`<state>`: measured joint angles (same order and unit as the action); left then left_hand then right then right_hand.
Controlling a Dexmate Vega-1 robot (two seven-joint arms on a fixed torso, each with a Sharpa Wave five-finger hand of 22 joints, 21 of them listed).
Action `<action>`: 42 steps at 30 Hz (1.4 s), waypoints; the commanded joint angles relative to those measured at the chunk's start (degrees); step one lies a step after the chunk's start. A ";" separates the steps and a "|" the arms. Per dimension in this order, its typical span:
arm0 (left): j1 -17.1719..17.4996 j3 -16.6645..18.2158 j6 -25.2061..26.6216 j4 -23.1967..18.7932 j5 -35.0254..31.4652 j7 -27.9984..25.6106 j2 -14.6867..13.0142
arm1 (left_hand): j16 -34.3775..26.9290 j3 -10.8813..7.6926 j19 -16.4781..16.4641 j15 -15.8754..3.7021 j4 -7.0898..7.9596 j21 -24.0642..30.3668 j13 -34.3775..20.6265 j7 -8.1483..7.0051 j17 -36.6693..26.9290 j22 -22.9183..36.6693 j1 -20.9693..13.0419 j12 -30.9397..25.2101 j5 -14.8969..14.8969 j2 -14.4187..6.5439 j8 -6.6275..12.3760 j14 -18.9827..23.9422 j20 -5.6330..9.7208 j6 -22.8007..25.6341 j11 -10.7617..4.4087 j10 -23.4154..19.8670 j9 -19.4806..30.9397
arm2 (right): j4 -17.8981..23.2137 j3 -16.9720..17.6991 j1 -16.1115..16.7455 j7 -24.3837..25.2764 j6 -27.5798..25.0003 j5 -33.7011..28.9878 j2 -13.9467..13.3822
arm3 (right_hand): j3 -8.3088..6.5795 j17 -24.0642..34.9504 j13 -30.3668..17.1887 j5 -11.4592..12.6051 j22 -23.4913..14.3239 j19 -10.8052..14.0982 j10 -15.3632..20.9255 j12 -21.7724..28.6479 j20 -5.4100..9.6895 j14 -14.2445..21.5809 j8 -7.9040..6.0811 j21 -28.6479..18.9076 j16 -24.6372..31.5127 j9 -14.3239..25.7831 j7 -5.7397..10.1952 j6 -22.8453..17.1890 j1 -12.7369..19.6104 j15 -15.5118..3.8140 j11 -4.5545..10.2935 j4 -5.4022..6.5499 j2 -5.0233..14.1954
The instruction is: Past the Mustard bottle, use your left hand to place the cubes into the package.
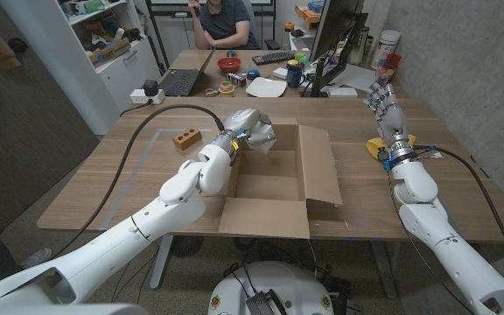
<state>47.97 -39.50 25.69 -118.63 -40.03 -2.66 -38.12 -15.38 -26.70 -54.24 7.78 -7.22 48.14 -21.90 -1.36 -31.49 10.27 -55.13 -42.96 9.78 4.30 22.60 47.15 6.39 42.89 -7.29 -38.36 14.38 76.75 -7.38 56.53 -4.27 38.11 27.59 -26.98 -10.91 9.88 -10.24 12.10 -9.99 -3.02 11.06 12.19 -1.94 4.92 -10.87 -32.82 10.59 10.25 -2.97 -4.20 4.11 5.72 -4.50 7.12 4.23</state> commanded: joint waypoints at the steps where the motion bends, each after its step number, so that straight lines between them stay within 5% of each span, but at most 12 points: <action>1: -3.05 -1.33 -0.92 0.67 1.08 5.99 -1.85 | 0.16 -0.31 1.62 -20.86 -0.15 0.36 0.01 0.04 -0.07 0.29 -10.68 -0.18 0.20 -10.39 -0.14 16.02 4.83 0.00 -2.22 -2.06 -0.05 | -0.40 0.23 0.25 -0.52 0.12 0.29 0.14 | 0.09 0.14 -0.29 0.23 -0.31 0.40 0.48 0.26 -0.03 0.40 -0.16 0.05 0.05 0.17 -0.06 -0.34 -0.06 0.33 -0.28 -0.10 0.07; 9: -5.89 -1.42 -3.31 2.74 5.03 10.72 -2.18 | 0.33 -0.20 1.64 -20.88 0.02 0.50 0.08 0.06 -0.09 0.29 -10.48 -0.24 0.19 -10.37 -0.16 15.99 4.79 0.11 -2.21 -2.15 -0.08 | -0.55 0.14 0.41 -1.50 -0.12 0.75 0.16 | 0.13 0.14 -0.29 0.22 -0.32 0.46 0.48 0.23 -0.04 0.42 -0.15 0.17 0.04 0.17 -0.04 -0.37 -0.07 0.31 -0.24 -0.10 0.06; 26: -12.73 -6.47 -6.39 4.80 -0.24 19.29 -3.41 | 0.56 -0.12 1.73 -20.86 0.06 0.77 0.24 -0.05 -0.17 0.26 -10.47 -0.28 0.22 -10.31 -0.15 16.16 4.79 0.41 -2.43 -2.15 -0.16 | -0.26 0.37 1.92 -1.36 0.36 0.93 0.57 | 0.20 0.14 -0.29 0.22 -0.33 0.49 0.53 0.19 0.00 0.39 -0.12 0.45 -0.01 0.17 -0.01 -0.39 -0.05 0.27 -0.32 -0.12 0.07; 42: -12.81 -7.99 -8.10 6.67 -3.96 20.93 -2.29 | 1.20 -0.07 2.04 -20.89 0.13 0.86 0.48 -0.26 -0.04 0.18 -10.33 -0.15 0.23 -10.08 -0.24 15.73 4.66 0.46 -2.50 -1.80 -0.21 | -0.15 0.50 1.93 -0.92 0.41 0.78 0.72 | 0.24 0.14 -0.29 0.23 -0.34 0.60 0.54 0.14 0.02 0.39 -0.08 0.70 -0.05 0.17 -0.01 -0.37 -0.01 0.26 -0.30 -0.15 0.10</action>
<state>35.84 -46.23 19.09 -113.24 -41.62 16.17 -40.93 -14.36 -26.66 -53.94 7.78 -7.21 48.55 -21.37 -1.56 -31.43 10.28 -55.13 -43.04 9.58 4.30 22.61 47.15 6.09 43.10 -7.53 -38.33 14.11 76.69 -6.90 58.50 -5.32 38.55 28.34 -26.34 -10.90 9.89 -10.25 12.10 -9.99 -2.30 11.36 12.19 -1.84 4.92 -10.87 -32.38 10.59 10.25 -2.97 -4.19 4.11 5.72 -4.82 7.10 4.23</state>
